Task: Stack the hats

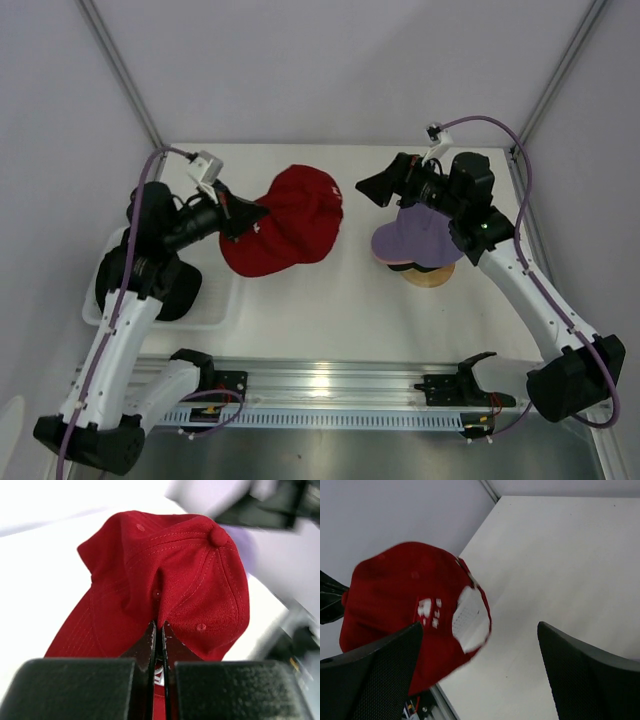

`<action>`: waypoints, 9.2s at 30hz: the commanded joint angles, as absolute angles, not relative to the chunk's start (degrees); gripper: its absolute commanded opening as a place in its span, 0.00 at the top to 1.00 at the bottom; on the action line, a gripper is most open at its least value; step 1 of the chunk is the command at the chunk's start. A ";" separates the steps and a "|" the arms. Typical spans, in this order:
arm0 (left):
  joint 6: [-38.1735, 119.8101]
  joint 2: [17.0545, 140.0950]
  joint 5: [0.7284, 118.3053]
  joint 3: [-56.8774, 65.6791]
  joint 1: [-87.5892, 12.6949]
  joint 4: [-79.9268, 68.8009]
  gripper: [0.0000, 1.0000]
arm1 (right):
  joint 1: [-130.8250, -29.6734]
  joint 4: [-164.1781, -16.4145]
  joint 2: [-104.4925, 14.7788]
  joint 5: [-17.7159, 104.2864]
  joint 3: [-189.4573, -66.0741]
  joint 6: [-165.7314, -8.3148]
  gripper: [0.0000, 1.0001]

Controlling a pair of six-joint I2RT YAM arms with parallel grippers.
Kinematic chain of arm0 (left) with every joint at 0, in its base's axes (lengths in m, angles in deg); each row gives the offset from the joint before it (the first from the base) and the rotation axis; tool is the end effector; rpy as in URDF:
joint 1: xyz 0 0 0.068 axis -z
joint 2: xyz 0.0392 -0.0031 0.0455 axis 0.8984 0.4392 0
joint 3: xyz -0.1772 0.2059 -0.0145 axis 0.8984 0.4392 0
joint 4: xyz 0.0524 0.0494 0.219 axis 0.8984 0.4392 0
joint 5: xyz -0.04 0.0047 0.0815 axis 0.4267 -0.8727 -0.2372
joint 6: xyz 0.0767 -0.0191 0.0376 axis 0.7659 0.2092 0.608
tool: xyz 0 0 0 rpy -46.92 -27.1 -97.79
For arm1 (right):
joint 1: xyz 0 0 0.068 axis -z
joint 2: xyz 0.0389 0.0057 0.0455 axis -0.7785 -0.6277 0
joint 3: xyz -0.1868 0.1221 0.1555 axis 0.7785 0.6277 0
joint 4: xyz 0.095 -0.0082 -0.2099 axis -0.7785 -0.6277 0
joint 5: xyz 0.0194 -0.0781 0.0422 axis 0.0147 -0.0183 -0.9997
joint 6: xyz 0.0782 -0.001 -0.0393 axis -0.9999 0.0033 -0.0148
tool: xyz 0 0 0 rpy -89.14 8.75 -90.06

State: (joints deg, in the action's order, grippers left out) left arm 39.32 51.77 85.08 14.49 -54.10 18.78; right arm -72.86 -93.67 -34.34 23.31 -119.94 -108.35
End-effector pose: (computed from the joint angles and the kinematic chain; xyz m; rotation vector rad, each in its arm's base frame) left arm 0.1647 -0.0725 0.3976 0.3970 1.7189 -0.7997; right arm 0.2547 0.1402 0.3947 -0.2836 1.7663 1.0446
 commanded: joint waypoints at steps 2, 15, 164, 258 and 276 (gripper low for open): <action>43.08 57.65 101.17 10.31 -49.02 7.62 0.99 | -73.45 -91.46 -30.41 23.23 -119.46 -109.56 0.00; 38.86 64.34 102.59 5.64 -45.31 -2.05 0.99 | -73.45 -100.76 -23.46 35.62 -114.27 -107.72 0.09; -16.94 124.37 79.73 -4.82 -28.09 -36.50 0.16 | -46.20 -119.23 -17.57 51.89 -95.46 -101.48 0.98; 8.88 95.65 32.46 32.71 -12.44 -14.99 0.22 | -46.20 -120.11 -18.18 42.32 -117.26 -97.97 0.20; 22.43 51.34 29.29 23.22 -49.47 23.41 0.00 | -55.42 -112.21 -26.09 39.58 -121.38 -94.36 0.16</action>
State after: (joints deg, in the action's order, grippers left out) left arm 19.86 55.51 32.36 25.98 -40.83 10.37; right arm -50.96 -117.03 -25.93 38.96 -116.86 -97.07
